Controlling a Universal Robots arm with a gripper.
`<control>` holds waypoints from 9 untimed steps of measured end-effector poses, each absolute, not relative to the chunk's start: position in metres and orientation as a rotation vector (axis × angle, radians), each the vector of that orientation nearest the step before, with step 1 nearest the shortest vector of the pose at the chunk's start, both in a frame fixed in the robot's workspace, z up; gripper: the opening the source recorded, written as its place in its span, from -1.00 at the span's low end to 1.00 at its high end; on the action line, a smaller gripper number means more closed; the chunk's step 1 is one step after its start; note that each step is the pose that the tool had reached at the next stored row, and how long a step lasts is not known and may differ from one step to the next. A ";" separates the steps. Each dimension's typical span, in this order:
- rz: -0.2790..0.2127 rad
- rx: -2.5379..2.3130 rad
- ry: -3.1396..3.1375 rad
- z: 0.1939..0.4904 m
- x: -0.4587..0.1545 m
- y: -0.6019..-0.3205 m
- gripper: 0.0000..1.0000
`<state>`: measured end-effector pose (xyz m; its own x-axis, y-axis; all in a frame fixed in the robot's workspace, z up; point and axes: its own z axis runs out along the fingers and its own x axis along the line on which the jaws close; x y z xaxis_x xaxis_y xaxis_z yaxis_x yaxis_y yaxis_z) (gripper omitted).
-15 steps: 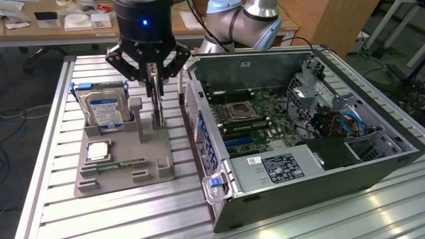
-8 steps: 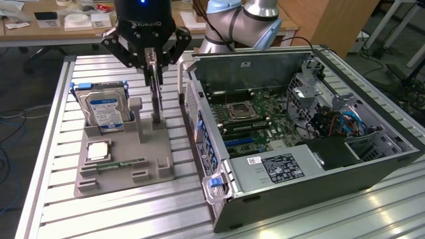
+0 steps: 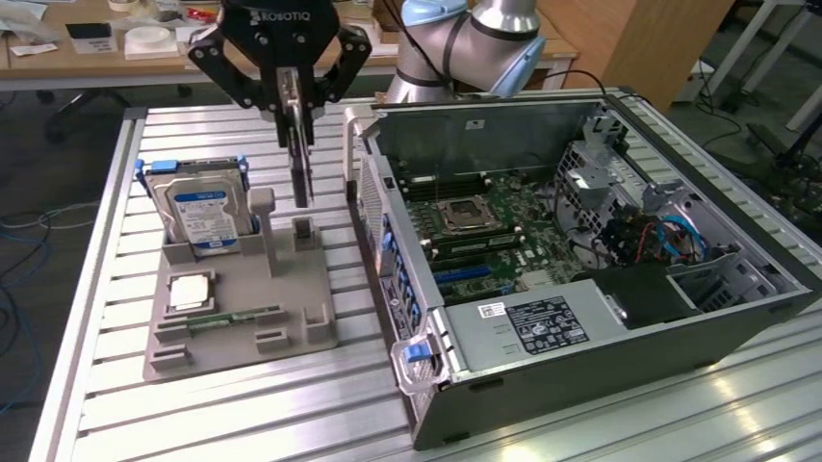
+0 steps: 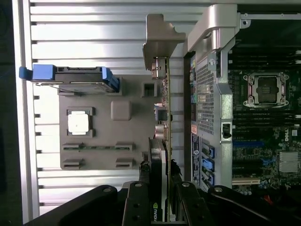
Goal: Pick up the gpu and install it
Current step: 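Pick up the gpu and move the gpu toward the slot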
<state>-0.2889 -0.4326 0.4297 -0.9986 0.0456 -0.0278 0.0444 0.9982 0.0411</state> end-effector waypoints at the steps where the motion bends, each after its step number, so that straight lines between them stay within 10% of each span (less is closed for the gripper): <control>1: 0.063 0.070 3.111 0.432 -0.289 -0.433 -0.47; 9: 0.063 0.070 3.112 0.434 -0.288 -0.433 -0.47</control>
